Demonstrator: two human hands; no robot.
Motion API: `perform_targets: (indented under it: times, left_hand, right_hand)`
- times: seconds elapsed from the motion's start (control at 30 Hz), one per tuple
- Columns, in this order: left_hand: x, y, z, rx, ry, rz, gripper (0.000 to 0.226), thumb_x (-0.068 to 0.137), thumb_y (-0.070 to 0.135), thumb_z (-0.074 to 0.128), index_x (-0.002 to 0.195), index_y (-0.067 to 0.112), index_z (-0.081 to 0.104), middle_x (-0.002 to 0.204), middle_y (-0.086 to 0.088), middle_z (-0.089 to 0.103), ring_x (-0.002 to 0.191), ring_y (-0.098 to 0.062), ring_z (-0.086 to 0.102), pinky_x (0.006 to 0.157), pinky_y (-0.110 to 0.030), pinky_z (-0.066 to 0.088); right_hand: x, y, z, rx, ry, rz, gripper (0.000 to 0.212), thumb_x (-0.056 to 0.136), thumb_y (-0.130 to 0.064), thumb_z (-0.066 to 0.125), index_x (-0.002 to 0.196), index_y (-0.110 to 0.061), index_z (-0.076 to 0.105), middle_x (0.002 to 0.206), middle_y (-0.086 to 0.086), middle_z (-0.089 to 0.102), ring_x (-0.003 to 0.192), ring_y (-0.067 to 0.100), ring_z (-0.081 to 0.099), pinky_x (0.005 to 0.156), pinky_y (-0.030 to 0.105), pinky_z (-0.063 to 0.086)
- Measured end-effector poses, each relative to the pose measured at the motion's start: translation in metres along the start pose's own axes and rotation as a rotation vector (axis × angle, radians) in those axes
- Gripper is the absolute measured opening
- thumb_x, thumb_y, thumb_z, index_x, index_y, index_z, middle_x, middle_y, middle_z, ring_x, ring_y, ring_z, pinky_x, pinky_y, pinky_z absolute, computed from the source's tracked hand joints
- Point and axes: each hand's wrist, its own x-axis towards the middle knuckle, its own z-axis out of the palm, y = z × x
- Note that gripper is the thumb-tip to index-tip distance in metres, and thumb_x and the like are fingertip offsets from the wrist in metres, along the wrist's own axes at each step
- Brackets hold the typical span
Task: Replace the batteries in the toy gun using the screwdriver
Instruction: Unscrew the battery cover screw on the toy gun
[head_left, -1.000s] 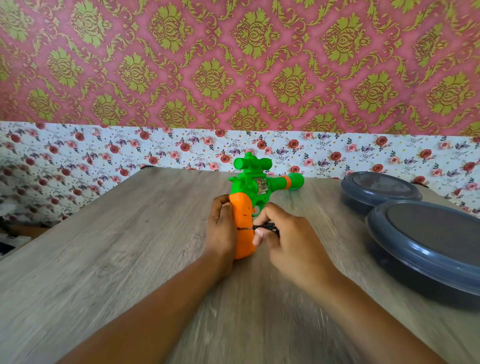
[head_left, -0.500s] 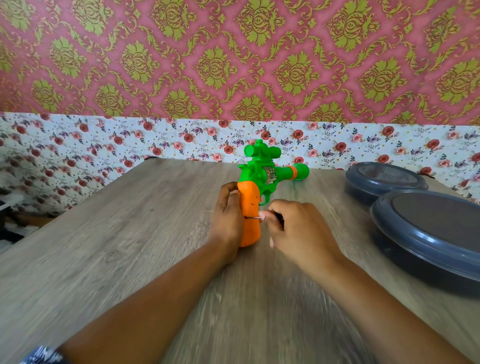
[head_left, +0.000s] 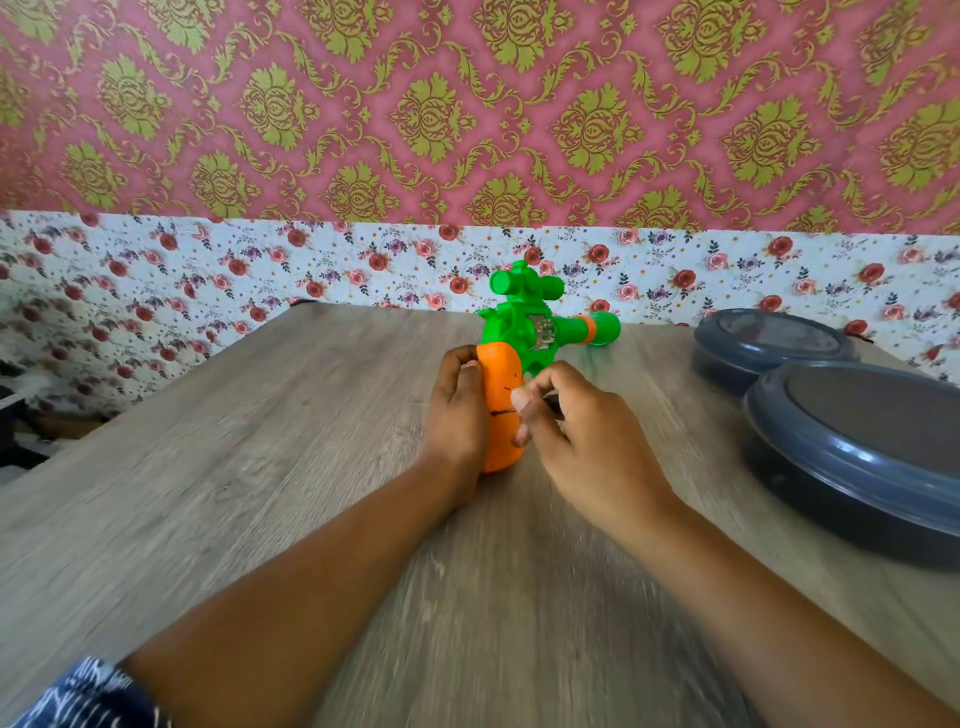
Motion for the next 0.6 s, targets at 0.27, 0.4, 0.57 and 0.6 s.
perform_targets:
  times: [0.27,0.4,0.57,0.6]
  left_hand:
    - [0.0016,-0.0011,-0.0002,-0.011,-0.004,-0.03,0.023,0.102,0.019,0.028,0.108,0.021,0.05,0.084,0.002,0.056,0.07,-0.012,0.052,0.06,-0.025,0.043]
    - [0.0023,-0.0023,-0.0001,-0.017,0.0,-0.026,0.023,0.101,0.017,0.029,0.105,0.018,0.052,0.079,0.001,0.055,0.067,-0.012,0.05,0.058,-0.026,0.041]
    - [0.0029,-0.0044,-0.0004,-0.016,0.006,-0.013,0.025,0.101,0.017,0.027,0.103,0.016,0.052,0.079,-0.002,0.055,0.068,-0.014,0.05,0.059,-0.027,0.042]
    - [0.0022,-0.0044,-0.0004,-0.012,0.007,-0.006,0.026,0.101,0.019,0.026,0.103,0.017,0.052,0.081,-0.002,0.056,0.07,-0.015,0.051,0.062,-0.028,0.044]
  right_hand:
    - [0.0015,0.0003,-0.0079,-0.292,-0.1,-0.092,0.045,0.095,-0.048,0.026,0.092,-0.012,0.053,0.066,0.01,0.067,0.064,0.029,0.063,0.064,0.041,0.052]
    - [0.0025,-0.0003,-0.0093,-0.249,-0.142,-0.166,0.02,0.096,-0.032,0.041,0.099,-0.013,0.047,0.074,0.01,0.068,0.07,0.031,0.063,0.064,0.043,0.051]
    - [0.0027,-0.0039,-0.01,-0.059,-0.144,-0.152,0.008,0.093,-0.021,0.05,0.089,-0.015,0.046,0.071,-0.002,0.068,0.055,0.012,0.057,0.061,0.04,0.05]
    - [0.0023,-0.0047,-0.01,-0.044,-0.145,-0.133,0.011,0.094,-0.025,0.047,0.09,-0.015,0.045,0.072,-0.002,0.068,0.052,0.008,0.055,0.062,0.04,0.049]
